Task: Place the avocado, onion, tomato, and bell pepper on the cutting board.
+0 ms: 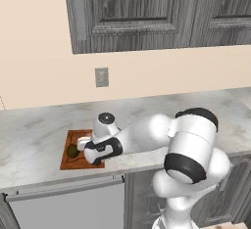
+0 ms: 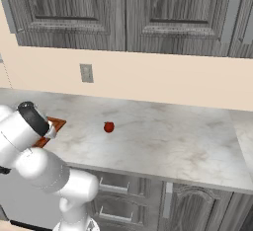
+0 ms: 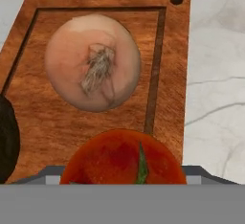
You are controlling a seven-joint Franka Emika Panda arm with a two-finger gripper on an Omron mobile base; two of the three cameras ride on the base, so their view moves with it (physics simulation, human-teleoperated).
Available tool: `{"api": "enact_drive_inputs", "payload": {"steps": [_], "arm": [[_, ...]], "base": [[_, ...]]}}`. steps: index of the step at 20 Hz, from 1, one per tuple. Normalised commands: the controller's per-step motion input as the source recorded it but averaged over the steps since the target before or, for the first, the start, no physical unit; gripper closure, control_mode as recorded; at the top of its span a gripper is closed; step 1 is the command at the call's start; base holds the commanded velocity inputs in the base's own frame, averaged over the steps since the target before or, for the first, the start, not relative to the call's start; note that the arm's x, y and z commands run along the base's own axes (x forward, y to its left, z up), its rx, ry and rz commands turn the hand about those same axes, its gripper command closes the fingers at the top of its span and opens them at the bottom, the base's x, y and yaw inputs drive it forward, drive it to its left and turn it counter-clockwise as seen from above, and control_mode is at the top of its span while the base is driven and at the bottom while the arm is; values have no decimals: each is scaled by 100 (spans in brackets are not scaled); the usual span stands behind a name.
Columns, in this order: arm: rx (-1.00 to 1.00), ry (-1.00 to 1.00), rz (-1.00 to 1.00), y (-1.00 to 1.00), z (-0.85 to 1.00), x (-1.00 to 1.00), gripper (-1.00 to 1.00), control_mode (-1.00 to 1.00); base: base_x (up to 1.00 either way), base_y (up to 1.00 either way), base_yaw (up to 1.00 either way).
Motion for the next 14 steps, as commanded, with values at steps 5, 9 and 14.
{"api": "enact_drive_inputs", "payload": {"steps": [5, 9, 14], "arm": [[0, 3, 0, 14, -33, 28, 100, -100], [0, 5, 0, 13, -36, 25, -100, -100], [0, 1, 0, 2, -28, 5, -100, -100]], "base": [[0, 0, 0], [0, 0, 0], [0, 0, 0]]}}
